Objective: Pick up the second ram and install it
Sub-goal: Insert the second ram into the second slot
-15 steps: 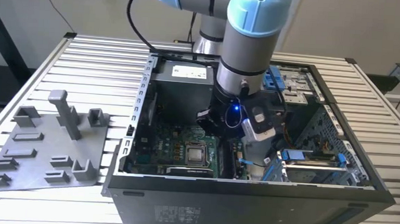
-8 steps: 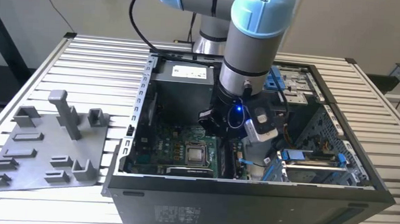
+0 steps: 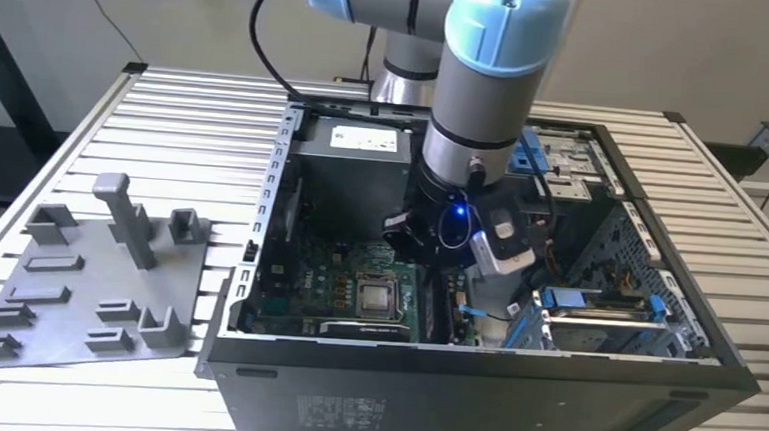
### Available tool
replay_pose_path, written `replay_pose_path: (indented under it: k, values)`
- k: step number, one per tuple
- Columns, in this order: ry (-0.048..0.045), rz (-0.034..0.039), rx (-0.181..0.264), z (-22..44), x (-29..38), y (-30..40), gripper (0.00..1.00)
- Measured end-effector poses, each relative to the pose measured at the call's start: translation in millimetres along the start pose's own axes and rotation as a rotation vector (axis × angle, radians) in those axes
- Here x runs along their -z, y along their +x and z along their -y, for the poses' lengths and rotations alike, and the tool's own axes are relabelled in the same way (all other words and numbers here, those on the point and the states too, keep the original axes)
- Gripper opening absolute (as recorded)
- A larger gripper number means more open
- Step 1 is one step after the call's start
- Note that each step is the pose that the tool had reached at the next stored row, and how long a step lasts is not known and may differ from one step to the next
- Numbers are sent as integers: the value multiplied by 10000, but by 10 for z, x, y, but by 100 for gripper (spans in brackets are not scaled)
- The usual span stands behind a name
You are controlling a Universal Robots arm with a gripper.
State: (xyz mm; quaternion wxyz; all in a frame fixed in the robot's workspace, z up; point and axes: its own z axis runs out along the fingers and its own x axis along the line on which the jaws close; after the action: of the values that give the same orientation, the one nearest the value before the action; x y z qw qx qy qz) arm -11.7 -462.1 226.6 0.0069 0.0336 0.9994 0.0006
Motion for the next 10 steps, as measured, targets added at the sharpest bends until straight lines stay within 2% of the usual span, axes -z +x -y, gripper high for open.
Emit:
replay_pose_path:
  k: [10]
  values:
    - [-1, -2, 0, -7, -39, -12, 15]
